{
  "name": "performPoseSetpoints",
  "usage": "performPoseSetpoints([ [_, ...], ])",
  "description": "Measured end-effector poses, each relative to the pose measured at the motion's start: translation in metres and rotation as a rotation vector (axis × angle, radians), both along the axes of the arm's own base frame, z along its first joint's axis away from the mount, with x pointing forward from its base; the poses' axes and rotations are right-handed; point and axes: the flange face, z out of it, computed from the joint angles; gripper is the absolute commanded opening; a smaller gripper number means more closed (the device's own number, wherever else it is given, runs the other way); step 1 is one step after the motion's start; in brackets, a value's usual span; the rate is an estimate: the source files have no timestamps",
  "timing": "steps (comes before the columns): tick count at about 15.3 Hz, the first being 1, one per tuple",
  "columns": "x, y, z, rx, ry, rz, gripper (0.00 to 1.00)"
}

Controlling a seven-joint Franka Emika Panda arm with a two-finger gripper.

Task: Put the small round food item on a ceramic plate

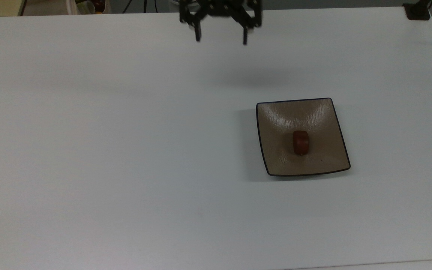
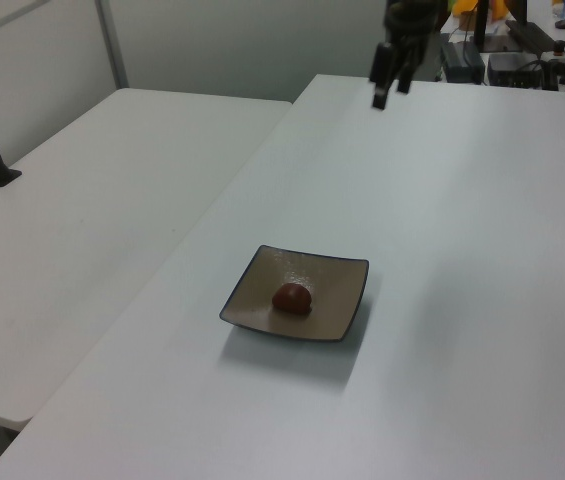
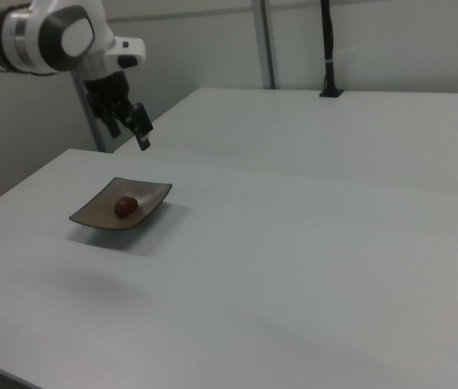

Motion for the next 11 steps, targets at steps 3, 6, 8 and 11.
performPoseSetpoints([
  [3, -0.023, -0.024, 0.017, -0.007, 0.028, -0.011, 1.0],
  [6, -0.037, -0.039, 0.014, -0.019, 0.043, 0.047, 1.0],
  [8, -0.039, -0.042, 0.006, -0.029, 0.056, 0.098, 1.0],
  [11, -0.04, -0.041, 0.0, -0.035, 0.065, 0.136, 1.0],
])
